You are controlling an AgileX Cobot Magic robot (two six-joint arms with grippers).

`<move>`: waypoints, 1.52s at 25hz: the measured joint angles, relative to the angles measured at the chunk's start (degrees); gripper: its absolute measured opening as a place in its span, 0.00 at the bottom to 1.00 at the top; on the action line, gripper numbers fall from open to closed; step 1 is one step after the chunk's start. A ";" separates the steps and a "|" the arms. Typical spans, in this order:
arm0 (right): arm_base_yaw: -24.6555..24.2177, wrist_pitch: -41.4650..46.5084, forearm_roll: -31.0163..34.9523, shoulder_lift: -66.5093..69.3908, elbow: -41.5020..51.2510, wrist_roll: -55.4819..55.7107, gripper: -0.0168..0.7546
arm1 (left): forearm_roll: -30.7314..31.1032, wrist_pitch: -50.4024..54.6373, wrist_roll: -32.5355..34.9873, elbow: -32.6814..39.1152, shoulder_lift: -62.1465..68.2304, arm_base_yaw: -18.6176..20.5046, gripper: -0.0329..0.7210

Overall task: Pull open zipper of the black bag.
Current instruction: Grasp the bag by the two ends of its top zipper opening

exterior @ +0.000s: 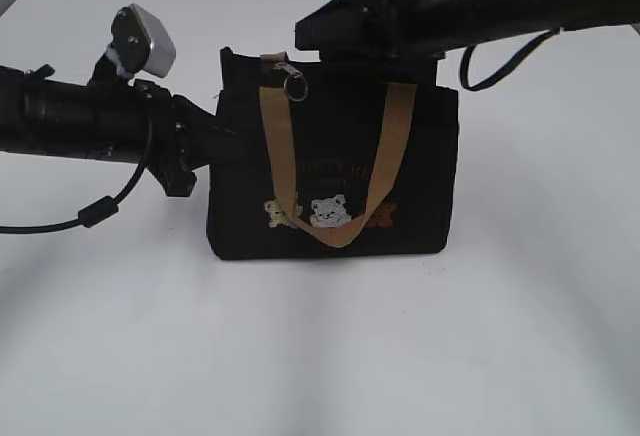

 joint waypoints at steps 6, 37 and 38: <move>2.29 -0.34 -2.93 7.30 -8.64 5.95 0.42 | -0.49 0.06 0.00 0.06 0.31 0.00 0.13; 6.90 -10.47 -11.00 11.09 -10.53 14.73 0.03 | -0.77 -0.19 0.00 0.06 0.46 0.00 0.13; 6.45 -10.01 -11.00 10.98 -10.53 15.44 0.03 | -0.77 -0.19 0.00 0.06 0.46 0.00 0.13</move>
